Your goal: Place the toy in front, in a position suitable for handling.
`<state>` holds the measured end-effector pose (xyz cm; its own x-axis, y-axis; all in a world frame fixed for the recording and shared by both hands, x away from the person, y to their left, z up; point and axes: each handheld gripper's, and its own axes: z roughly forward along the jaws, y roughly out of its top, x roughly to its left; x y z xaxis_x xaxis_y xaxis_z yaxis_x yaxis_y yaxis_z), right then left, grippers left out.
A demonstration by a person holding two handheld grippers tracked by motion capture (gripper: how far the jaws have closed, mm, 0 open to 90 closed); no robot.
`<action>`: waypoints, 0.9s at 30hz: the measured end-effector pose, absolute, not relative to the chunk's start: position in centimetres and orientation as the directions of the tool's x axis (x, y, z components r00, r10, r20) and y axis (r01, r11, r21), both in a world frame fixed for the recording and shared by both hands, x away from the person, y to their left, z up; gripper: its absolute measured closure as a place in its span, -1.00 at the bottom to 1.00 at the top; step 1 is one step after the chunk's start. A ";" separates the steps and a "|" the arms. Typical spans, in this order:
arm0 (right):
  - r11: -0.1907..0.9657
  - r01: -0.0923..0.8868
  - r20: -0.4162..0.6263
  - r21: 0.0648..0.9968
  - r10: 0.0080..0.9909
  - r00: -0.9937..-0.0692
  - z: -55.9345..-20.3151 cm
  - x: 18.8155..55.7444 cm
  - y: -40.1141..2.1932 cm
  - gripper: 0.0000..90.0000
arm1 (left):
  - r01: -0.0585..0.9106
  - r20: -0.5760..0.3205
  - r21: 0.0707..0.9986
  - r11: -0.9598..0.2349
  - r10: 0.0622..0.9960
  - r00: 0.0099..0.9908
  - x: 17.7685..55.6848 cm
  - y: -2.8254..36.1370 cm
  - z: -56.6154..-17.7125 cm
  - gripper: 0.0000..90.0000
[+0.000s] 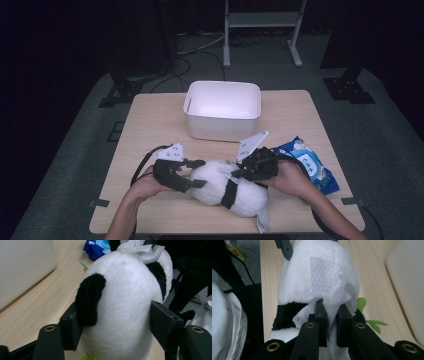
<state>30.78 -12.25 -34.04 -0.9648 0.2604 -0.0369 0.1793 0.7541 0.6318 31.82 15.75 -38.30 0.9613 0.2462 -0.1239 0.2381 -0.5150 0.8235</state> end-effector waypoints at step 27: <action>0.688 0.184 -0.031 0.702 0.287 -0.957 -33.4 30.9 -14.5 0.82 | 0.288 -0.209 0.849 -0.443 0.219 0.953 33.7 16.6 -39.3 -0.24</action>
<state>30.89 -14.48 -33.37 -0.9573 0.2874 -0.0312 0.1838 0.6883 0.7017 33.69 16.65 -39.29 0.9531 0.2193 -0.2086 0.2877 -0.4431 0.8491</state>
